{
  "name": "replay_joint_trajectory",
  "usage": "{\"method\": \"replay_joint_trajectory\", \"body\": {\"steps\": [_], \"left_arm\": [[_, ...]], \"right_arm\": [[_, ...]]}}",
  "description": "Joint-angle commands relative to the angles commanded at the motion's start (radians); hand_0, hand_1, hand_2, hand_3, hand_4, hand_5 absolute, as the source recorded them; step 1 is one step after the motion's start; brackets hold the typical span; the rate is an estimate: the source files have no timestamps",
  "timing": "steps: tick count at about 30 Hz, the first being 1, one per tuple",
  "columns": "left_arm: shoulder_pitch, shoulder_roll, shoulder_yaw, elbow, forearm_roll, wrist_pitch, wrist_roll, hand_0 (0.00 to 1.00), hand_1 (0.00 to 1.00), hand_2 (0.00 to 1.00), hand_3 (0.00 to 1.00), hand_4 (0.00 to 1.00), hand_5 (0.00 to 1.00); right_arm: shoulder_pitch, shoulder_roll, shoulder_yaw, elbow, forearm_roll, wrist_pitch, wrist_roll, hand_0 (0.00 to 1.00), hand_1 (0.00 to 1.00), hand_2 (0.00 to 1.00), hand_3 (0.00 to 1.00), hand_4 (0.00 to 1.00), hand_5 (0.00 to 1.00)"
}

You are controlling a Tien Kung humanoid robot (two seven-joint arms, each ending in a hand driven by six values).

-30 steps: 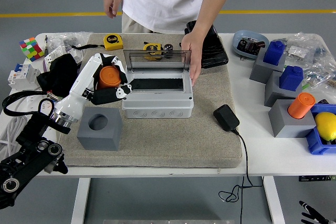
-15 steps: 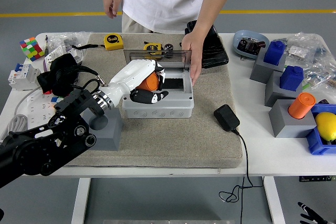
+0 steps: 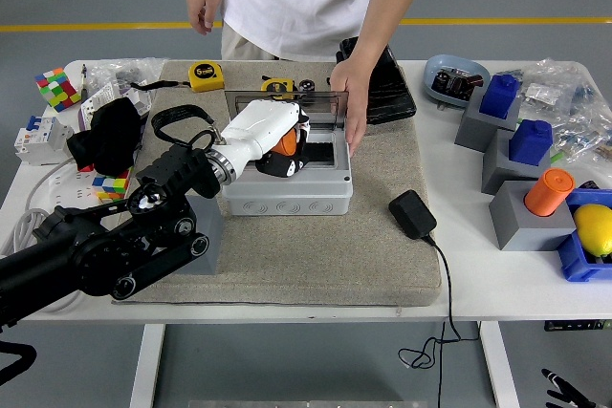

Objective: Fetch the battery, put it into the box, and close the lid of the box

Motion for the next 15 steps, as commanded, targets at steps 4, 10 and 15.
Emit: {"method": "replay_joint_trajectory", "body": {"steps": [4, 10, 15], "left_arm": [[-0.007, -0.023, 0.008, 0.022, -0.012, 0.013, -0.002, 0.056, 0.108, 0.206, 0.296, 0.675, 0.002], [-0.009, -0.049, 0.005, 0.048, -0.03, 0.057, -0.036, 0.07, 0.121, 0.223, 0.32, 0.678, 0.002], [-0.014, -0.061, 0.006, 0.068, -0.025, 0.079, -0.047, 0.081, 0.135, 0.233, 0.33, 0.675, 0.002]], "right_arm": [[-0.001, 0.0, -0.001, 0.0, 0.001, 0.0, -0.001, 0.642, 0.693, 0.682, 0.563, 0.93, 0.476], [-0.002, 0.001, -0.007, 0.0, 0.005, 0.0, -0.001, 0.641, 0.693, 0.682, 0.563, 0.93, 0.477], [-0.003, 0.001, -0.014, 0.0, 0.009, 0.0, -0.001, 0.641, 0.693, 0.682, 0.563, 0.93, 0.475]]}}
